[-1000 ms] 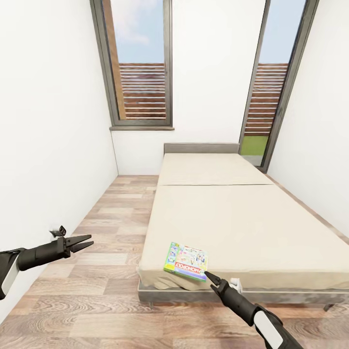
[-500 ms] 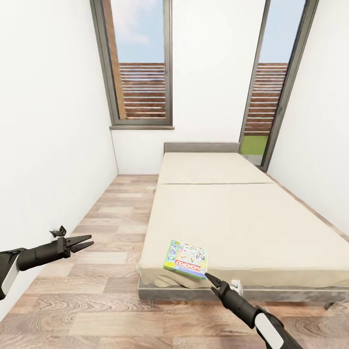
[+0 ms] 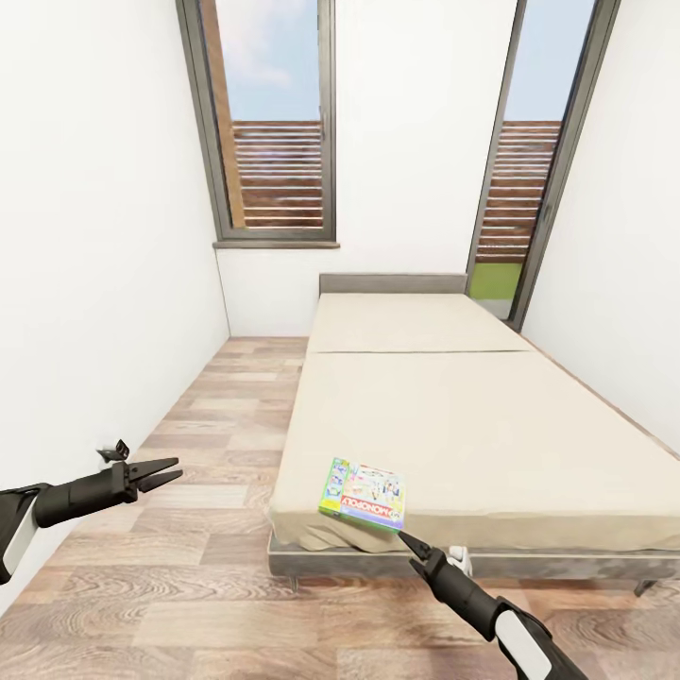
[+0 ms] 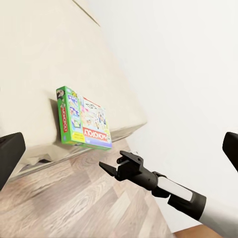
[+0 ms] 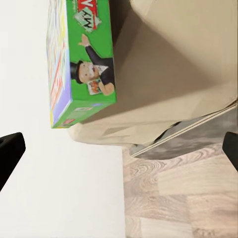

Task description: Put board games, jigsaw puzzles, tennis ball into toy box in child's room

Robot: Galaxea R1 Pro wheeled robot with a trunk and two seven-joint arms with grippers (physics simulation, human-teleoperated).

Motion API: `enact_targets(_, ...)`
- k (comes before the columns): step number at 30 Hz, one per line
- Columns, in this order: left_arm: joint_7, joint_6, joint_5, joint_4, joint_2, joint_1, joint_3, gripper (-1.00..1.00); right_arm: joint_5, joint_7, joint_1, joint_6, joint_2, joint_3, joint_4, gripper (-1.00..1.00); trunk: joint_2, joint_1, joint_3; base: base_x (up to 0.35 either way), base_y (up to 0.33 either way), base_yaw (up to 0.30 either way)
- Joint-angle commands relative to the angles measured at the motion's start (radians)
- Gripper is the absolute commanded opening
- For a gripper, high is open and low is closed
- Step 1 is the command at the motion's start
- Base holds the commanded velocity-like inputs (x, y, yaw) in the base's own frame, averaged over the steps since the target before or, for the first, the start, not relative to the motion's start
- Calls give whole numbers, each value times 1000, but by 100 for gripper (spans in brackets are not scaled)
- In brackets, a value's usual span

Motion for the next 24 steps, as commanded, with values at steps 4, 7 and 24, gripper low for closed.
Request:
enact_targets(4, -4, 11, 0, 0, 0, 0, 0, 100, -16, 0, 0, 8, 2, -2, 0, 100, 0, 0, -1, 0, 0, 0)
enact_targets(7, -4, 11, 1, 0, 1, 0, 0, 100, -19, 0, 0, 8, 4, -4, 0, 100, 0, 0, -1, 0, 0, 0)
enact_targets(24, -5, 12, 0, 0, 3, 0, 0, 100, -25, -5, 0, 5, 62, -32, -1, 100, 0, 0, -1, 0, 0, 0)
